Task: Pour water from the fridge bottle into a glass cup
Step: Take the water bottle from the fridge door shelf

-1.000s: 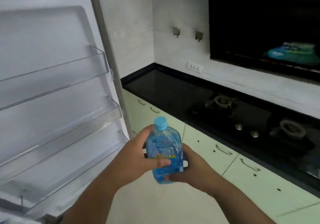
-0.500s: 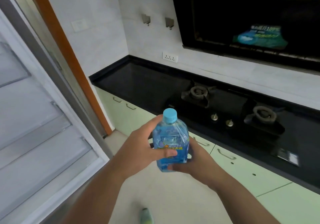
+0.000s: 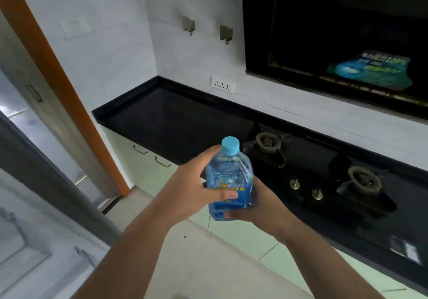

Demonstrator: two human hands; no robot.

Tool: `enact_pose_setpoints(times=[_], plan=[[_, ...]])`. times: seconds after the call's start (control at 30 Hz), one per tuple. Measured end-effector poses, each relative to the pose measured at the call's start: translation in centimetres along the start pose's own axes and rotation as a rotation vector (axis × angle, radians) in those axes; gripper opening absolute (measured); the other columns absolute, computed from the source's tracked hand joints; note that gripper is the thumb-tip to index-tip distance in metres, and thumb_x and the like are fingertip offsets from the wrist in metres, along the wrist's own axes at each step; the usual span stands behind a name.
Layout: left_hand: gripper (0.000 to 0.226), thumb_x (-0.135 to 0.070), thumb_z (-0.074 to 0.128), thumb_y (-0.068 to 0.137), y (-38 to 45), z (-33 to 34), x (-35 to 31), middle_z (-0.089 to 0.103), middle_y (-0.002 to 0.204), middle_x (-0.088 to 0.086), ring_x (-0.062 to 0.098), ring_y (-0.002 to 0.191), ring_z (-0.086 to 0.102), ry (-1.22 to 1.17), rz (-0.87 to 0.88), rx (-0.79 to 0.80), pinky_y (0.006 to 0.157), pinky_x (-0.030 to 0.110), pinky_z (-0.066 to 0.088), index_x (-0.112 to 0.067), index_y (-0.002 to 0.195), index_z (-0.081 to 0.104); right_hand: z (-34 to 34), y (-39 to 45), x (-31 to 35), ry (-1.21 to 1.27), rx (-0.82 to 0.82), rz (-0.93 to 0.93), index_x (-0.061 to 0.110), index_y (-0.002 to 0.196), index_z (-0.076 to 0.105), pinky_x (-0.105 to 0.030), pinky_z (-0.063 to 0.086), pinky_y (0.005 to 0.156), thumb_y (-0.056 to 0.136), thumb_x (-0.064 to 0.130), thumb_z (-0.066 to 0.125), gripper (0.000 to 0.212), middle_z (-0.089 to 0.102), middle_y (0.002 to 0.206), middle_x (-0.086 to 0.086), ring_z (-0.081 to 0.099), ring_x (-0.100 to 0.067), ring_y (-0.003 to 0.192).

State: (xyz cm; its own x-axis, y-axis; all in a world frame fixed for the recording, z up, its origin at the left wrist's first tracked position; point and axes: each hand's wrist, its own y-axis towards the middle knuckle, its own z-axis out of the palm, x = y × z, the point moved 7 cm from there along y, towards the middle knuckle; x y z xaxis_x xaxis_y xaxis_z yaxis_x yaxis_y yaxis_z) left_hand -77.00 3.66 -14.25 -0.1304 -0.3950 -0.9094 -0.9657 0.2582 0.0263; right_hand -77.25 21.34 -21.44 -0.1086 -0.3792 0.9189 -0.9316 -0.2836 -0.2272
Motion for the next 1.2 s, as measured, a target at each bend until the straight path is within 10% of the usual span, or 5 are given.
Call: enact_pose_setpoints(times=[0.47,0.6,0.87,1.13,1.2], plan=[[0.097,-0.038,0.086,0.082,12.1,-9.4,7.5,0.063,0.141,-0.019,0.001,0.124,0.062,0.136,-0.139,-0.222,0.106,0.035,0.056,-0.050,0.158,0.026,2.1,19.2,2.4,0.049,-0.017,-0.037,0.033,0.126,0.059,-0.042,0.062,0.093,0.065,0.003,0.093,0.076,0.075,0.115,0.011,0.073,-0.008,0.104],[0.096,-0.035,0.082,0.088,15.8,-11.5,10.4,0.057,0.135,-0.022,-0.003,0.120,0.056,0.134,-0.223,-0.324,0.093,0.010,0.049,-0.046,0.161,0.020,2.8,26.1,3.0,-0.020,0.035,-0.062,0.048,0.114,0.056,-0.035,0.061,0.091,0.060,0.016,0.095,0.075,0.072,0.109,0.022,0.072,0.000,0.099],[0.091,-0.013,0.082,0.088,24.5,-15.2,16.0,0.062,0.137,-0.014,0.008,0.124,0.064,-0.017,-0.288,-0.440,0.106,0.040,0.056,-0.040,0.158,0.033,3.1,38.7,3.3,-0.121,0.158,-0.089,0.030,0.134,0.033,-0.024,0.057,0.088,0.072,0.013,0.093,0.088,0.060,0.118,0.018,0.065,0.002,0.102],[0.081,-0.018,0.082,0.088,32.5,-18.4,21.7,0.062,0.144,-0.005,0.013,0.128,0.062,0.120,-0.294,-0.471,0.108,0.043,0.054,-0.036,0.154,0.040,3.4,50.8,1.9,-0.335,0.136,-0.075,0.033,0.121,0.063,-0.036,0.062,0.089,0.053,0.048,0.095,0.077,0.065,0.121,-0.001,0.069,-0.013,0.103],[0.077,-0.023,0.081,0.087,34.6,-18.7,23.2,0.062,0.142,-0.006,0.013,0.128,0.062,0.208,-0.288,-0.465,0.108,0.043,0.054,-0.039,0.151,0.041,3.5,52.4,2.0,-0.278,0.113,-0.039,0.029,0.120,0.065,-0.029,0.063,0.082,0.064,0.032,0.094,0.063,0.067,0.119,-0.004,0.071,-0.011,0.099]])
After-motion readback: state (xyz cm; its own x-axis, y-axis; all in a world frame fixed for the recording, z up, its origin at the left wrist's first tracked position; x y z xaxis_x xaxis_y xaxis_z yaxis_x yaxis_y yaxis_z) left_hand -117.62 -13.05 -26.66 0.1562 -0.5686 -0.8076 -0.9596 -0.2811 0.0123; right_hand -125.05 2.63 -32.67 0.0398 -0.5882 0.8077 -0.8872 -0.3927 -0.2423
